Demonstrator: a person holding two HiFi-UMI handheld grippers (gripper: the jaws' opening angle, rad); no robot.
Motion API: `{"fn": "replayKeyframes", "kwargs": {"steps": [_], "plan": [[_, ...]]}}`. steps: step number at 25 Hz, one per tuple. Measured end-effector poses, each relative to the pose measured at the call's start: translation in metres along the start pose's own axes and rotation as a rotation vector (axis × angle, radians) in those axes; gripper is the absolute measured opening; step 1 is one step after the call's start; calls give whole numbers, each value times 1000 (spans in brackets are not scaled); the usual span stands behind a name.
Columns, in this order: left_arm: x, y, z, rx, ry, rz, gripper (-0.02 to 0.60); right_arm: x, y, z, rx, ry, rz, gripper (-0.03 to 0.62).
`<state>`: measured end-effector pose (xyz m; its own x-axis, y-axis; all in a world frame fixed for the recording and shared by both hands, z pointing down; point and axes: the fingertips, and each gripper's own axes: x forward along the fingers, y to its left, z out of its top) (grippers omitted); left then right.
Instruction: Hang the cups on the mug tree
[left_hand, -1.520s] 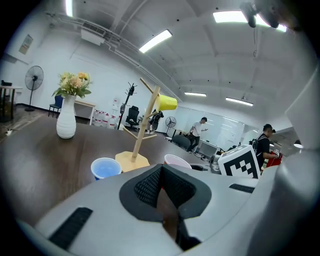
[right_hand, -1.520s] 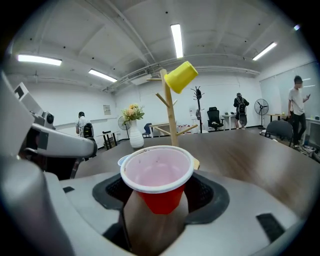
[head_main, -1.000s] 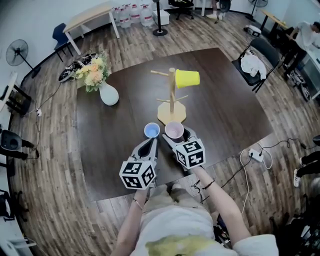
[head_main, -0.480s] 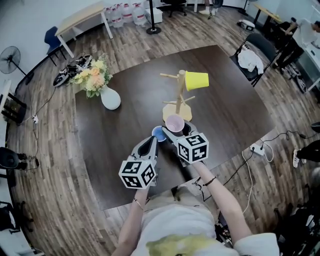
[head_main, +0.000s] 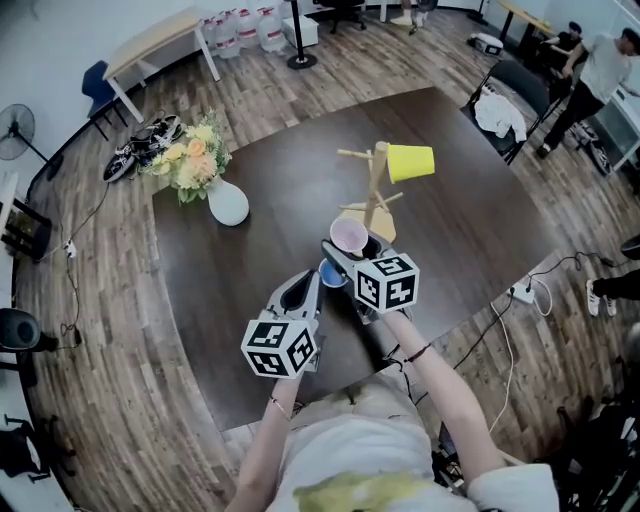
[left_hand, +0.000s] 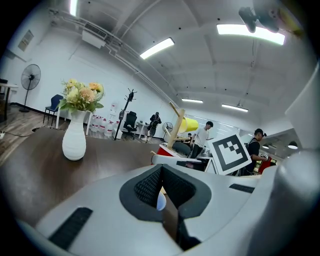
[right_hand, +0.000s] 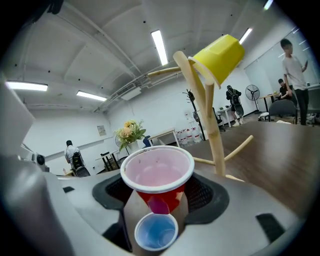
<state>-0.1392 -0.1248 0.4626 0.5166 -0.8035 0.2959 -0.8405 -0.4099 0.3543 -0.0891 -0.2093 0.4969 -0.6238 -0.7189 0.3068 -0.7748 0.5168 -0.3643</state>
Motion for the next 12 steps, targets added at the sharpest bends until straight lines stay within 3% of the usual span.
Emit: {"fn": "replayKeyframes", "kwargs": {"steps": [12], "plan": [[4, 22, 6, -36, 4, 82, 15, 32, 5, -4, 178, 37, 95, 314]]}}
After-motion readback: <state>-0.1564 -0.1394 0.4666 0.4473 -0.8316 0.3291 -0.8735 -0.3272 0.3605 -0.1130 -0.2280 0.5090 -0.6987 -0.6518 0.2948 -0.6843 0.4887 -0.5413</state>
